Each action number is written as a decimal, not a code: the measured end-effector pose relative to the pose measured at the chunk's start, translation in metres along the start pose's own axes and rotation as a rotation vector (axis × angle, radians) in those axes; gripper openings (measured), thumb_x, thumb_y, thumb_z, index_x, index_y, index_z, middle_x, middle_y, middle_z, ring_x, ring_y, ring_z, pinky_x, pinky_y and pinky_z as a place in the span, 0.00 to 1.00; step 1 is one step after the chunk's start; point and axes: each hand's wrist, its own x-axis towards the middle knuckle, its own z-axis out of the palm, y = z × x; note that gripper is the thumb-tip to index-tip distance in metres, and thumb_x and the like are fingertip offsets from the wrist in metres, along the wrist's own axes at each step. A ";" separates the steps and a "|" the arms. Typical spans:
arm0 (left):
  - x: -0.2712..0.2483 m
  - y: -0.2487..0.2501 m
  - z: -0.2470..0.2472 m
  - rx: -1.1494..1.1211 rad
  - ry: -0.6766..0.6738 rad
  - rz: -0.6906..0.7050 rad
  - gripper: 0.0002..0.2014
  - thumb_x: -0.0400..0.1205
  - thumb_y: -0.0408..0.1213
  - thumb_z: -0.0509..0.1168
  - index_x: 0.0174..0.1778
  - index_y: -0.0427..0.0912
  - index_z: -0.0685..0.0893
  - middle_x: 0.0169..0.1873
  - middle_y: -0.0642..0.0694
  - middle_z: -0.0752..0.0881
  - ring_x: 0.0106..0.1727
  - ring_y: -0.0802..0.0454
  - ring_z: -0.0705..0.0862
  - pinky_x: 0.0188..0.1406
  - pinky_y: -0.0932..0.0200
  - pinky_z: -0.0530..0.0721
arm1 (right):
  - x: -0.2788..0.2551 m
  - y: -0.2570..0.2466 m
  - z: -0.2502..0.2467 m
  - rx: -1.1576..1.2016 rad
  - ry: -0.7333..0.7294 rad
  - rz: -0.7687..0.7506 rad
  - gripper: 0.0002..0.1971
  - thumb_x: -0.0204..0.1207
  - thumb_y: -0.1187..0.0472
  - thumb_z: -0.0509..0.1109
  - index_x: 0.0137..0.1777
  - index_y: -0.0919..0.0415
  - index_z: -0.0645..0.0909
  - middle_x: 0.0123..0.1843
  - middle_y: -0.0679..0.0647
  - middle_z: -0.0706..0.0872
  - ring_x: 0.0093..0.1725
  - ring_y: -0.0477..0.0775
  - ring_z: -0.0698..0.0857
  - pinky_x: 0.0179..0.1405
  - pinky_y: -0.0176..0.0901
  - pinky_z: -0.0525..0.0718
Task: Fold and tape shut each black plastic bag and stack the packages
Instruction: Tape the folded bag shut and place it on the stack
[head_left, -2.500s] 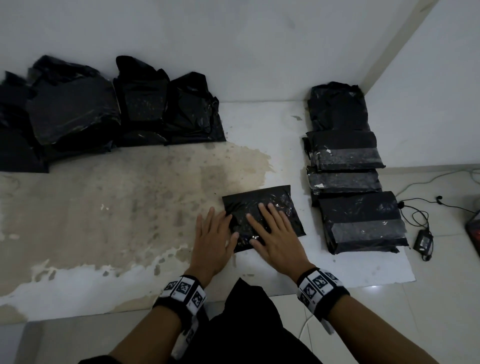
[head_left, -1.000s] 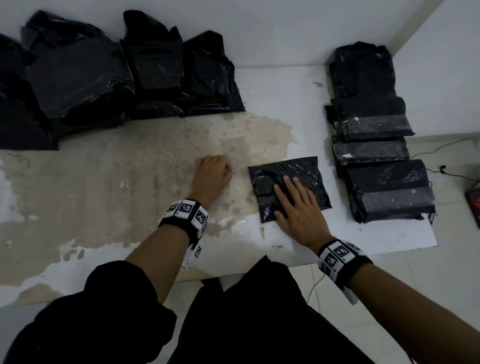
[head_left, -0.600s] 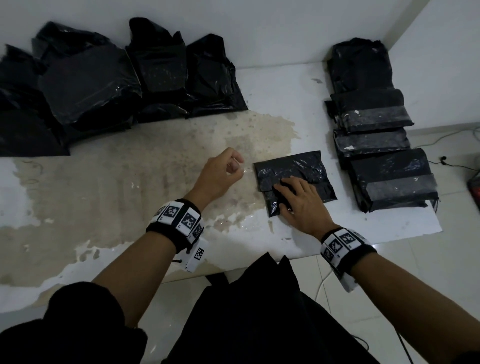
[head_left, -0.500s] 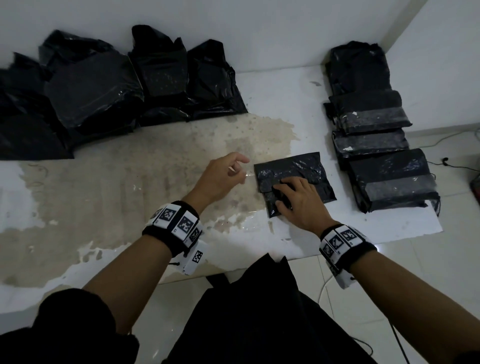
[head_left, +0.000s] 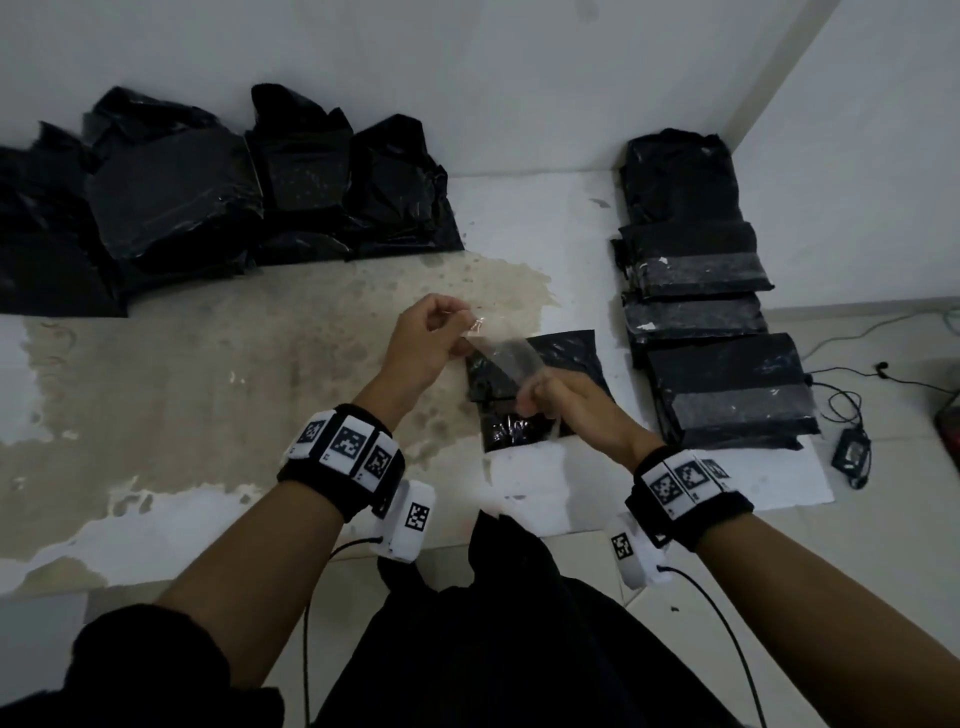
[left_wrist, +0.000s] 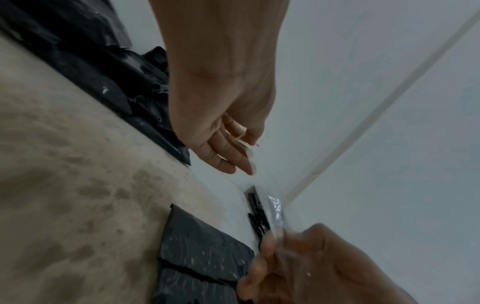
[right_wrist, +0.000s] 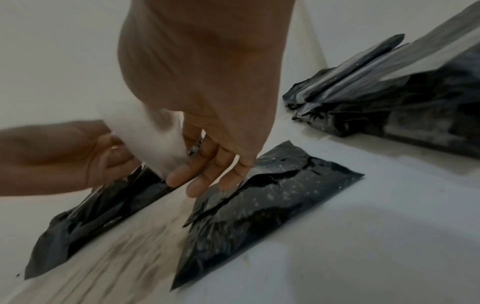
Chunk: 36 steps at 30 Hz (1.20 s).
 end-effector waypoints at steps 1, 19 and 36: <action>-0.001 -0.003 0.001 -0.045 0.037 -0.027 0.01 0.85 0.29 0.68 0.49 0.38 0.83 0.43 0.43 0.89 0.39 0.53 0.89 0.45 0.57 0.90 | 0.000 0.001 -0.008 0.047 0.037 0.014 0.14 0.88 0.67 0.57 0.50 0.64 0.86 0.46 0.57 0.91 0.48 0.48 0.90 0.56 0.43 0.84; -0.029 -0.077 0.018 -0.035 0.221 -0.317 0.03 0.86 0.35 0.69 0.51 0.40 0.84 0.44 0.44 0.88 0.37 0.53 0.88 0.35 0.61 0.87 | 0.012 0.041 -0.058 0.462 0.313 0.219 0.06 0.86 0.66 0.68 0.52 0.63 0.88 0.42 0.55 0.86 0.41 0.48 0.87 0.43 0.41 0.91; -0.022 -0.100 0.019 0.225 0.199 -0.299 0.05 0.86 0.36 0.68 0.44 0.44 0.85 0.39 0.45 0.88 0.34 0.54 0.85 0.30 0.61 0.81 | 0.020 0.073 -0.038 0.352 0.566 0.323 0.06 0.86 0.63 0.69 0.48 0.62 0.85 0.38 0.53 0.87 0.35 0.46 0.85 0.30 0.40 0.88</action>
